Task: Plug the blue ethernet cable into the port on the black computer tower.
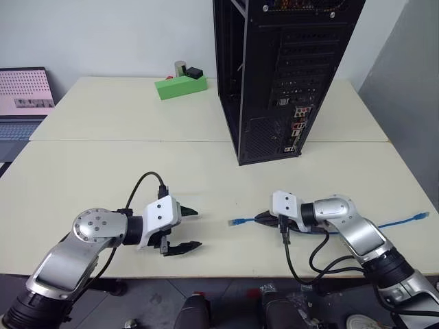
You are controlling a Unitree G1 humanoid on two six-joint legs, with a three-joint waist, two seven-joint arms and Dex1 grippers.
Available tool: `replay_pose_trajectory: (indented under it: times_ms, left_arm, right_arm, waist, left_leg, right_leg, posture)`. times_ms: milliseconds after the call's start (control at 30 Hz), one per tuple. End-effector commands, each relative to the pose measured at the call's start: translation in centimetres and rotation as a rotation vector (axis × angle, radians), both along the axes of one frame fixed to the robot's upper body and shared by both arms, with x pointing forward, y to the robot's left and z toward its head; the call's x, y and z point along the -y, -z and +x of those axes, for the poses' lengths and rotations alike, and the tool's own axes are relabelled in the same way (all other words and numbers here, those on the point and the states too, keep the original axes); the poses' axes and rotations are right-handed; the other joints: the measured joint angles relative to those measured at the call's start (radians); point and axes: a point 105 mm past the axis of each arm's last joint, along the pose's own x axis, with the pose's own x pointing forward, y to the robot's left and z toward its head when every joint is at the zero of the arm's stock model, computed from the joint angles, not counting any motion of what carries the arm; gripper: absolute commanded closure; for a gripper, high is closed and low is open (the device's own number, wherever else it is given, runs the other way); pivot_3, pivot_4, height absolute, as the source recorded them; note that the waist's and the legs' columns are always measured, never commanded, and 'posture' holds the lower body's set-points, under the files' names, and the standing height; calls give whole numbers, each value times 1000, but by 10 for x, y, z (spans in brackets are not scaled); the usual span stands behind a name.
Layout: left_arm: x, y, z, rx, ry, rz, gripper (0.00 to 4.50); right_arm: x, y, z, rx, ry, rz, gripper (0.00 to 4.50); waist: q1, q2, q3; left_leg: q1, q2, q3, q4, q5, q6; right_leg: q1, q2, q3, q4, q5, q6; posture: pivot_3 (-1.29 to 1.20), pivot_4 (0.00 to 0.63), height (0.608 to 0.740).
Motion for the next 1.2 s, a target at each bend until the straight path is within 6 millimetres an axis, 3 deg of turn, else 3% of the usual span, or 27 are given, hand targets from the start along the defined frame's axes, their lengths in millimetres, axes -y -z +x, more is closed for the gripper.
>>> replay_pose_trajectory:
  times_ms: [33, 500, 1067, 1133, 1200]
  left_arm:
    - [7, -6, 8, 42, 13, -16, 440]
    - [34, 7, 26, 35, 65, -70, 440]
    - [39, 8, 37, 45, 46, -122, 3888]
    - [39, 8, 38, 47, 47, -121, 4229]
    - [40, 8, 38, 50, 47, -121, 4245]
  right_arm:
    - [-14, -23, 1, 61, -40, 31, 4461]
    - [-29, -36, 3, 87, -56, 61, 4461]
    - [-30, -38, 2, 108, -64, 52, 4500]
    - [-30, -38, 2, 109, -65, 49, 4500]
    - [-30, -38, 3, 110, -64, 47, 4500]
  waist:
    - [0, 0, 0]
    - [1, 0, 0]
    - [1, 0, 0]
    - [1, 0, 0]
    - [1, 0, 0]
  left_leg:
    - [0, 0, 0, 0, 0, 0]
    - [0, 0, -1, 0, 0, 0]
    - [0, 0, -1, 0, 0, 0]
    - [0, 0, -1, 0, 0, 0]
    - [-1, 0, -1, 0, 0, 0]
  right_leg:
    - [0, 0, 0, 0, 0, 0]
    - [0, 0, -1, 0, 0, 0]
    - [0, 0, -1, 0, 0, 0]
    - [0, 0, -1, 0, 0, 0]
    - [0, 0, -1, 0, 0, 0]
  posture:
    - [0, 150, 740]
    - [0, 150, 740]
    - [0, 150, 740]
    - [0, 150, 740]
    - [0, 150, 740]
